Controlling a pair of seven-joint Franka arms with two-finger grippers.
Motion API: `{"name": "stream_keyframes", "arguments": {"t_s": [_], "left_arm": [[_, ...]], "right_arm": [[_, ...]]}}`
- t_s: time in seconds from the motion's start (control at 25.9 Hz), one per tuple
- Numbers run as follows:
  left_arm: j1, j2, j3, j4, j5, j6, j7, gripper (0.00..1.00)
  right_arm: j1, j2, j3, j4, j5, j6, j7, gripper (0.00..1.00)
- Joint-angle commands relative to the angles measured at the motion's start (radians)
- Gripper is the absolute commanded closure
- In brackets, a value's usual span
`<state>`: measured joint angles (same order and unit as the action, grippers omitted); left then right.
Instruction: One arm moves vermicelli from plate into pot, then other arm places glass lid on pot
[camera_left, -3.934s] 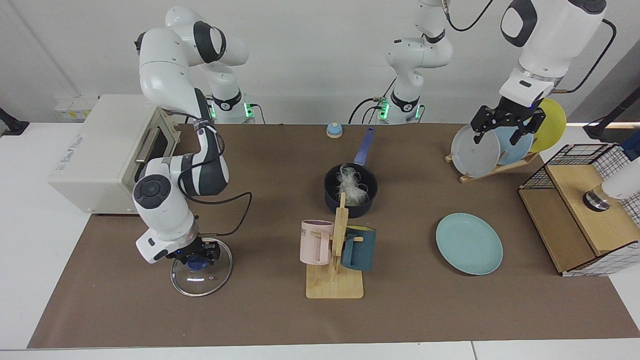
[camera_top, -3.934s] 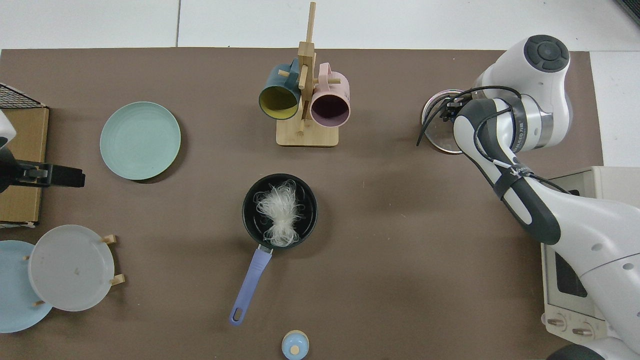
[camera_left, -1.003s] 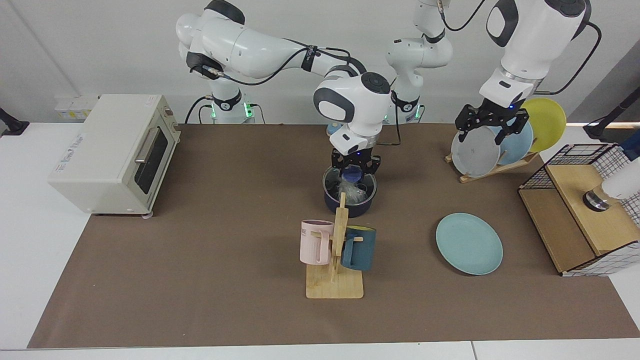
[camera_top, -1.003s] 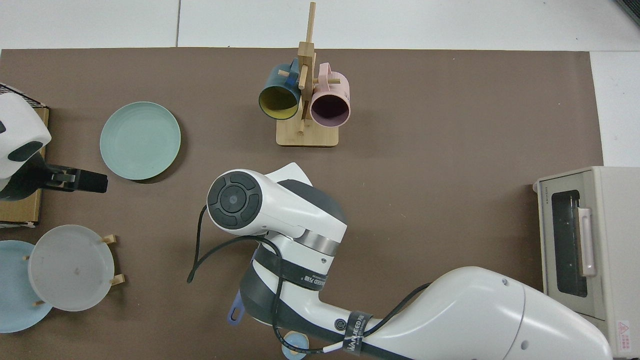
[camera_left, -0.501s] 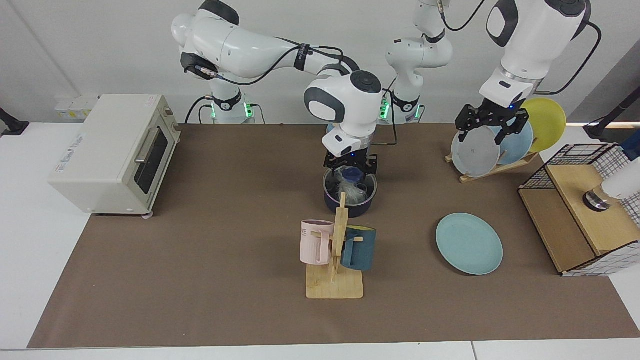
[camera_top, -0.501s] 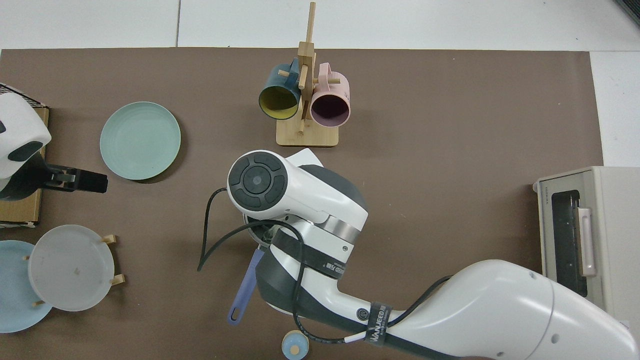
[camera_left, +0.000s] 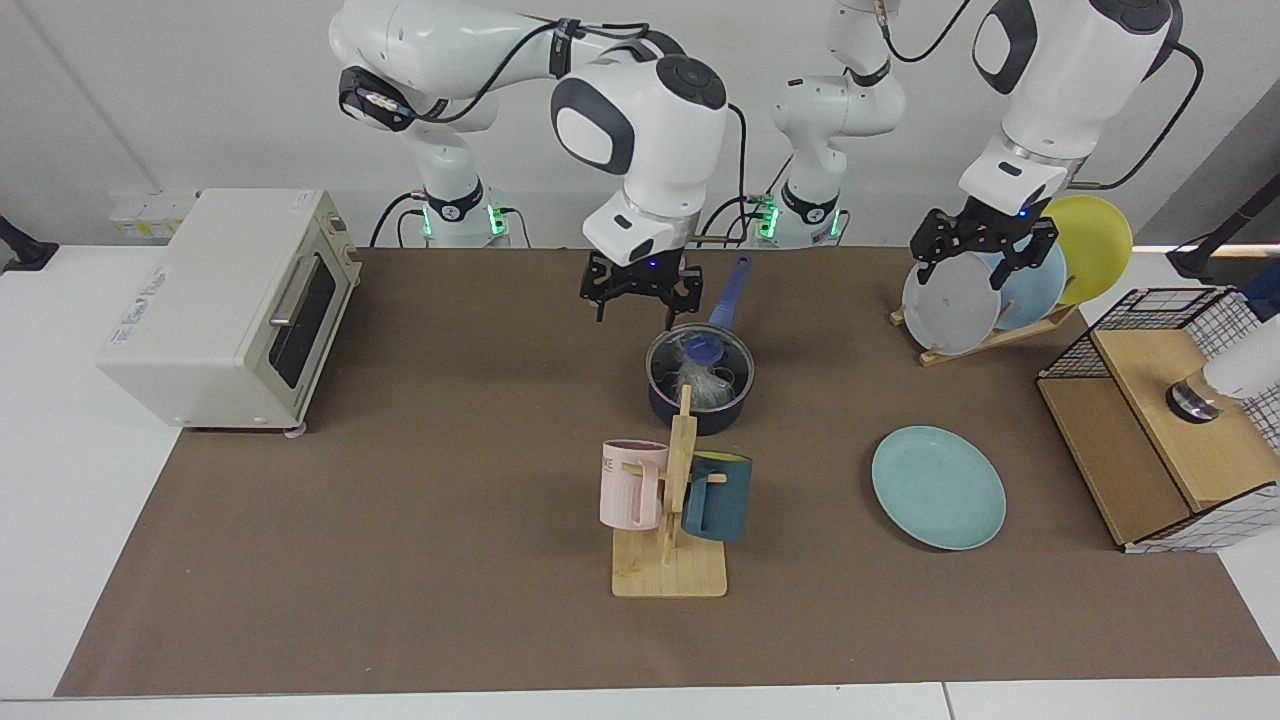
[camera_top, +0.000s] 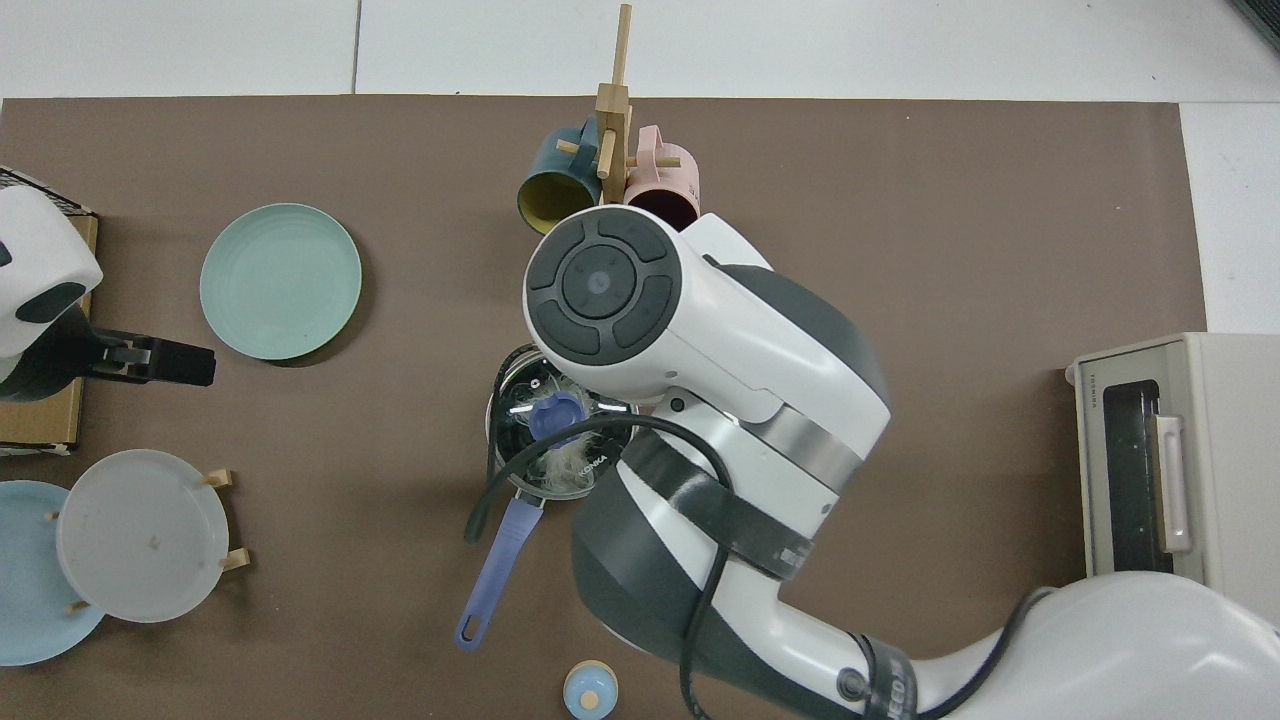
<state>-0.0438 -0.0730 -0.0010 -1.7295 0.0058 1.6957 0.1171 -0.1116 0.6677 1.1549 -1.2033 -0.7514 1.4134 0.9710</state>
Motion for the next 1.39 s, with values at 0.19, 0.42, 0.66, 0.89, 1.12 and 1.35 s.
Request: {"name": "stream_keyframes", "arguments": {"t_s": [0.19,0.42,0.66,0.89,1.12,1.35], "left_arm": [[0.004,-0.007,-0.002,0.008,0.010,-0.019,-0.008,0.00],[0.004,-0.007,-0.002,0.008,0.010,-0.019,-0.008,0.00],[0.004,-0.007,-0.002,0.008,0.010,-0.019,-0.008,0.00],[0.004,-0.007,-0.002,0.008,0.010,-0.019,-0.008,0.00],[0.004,-0.007,-0.002,0.008,0.010,-0.019,-0.008,0.00],[0.004,-0.007,-0.002,0.008,0.010,-0.019,-0.008,0.00]], "right_arm": [[0.066,-0.244,-0.350,0.045,0.214,-0.097,-0.267,0.00],[0.205,-0.448,-0.893,-0.033,0.628,-0.024,-0.558,0.00],[0.198,-0.554,-1.070,-0.182,0.742,0.119,-0.762,0.00],[0.162,-0.629,-1.098,-0.336,0.745,0.220,-0.733,0.00],[0.145,-0.686,-1.109,-0.453,0.747,0.325,-0.741,0.00],[0.141,-0.688,-1.107,-0.429,0.751,0.256,-0.749,0.00]]}}
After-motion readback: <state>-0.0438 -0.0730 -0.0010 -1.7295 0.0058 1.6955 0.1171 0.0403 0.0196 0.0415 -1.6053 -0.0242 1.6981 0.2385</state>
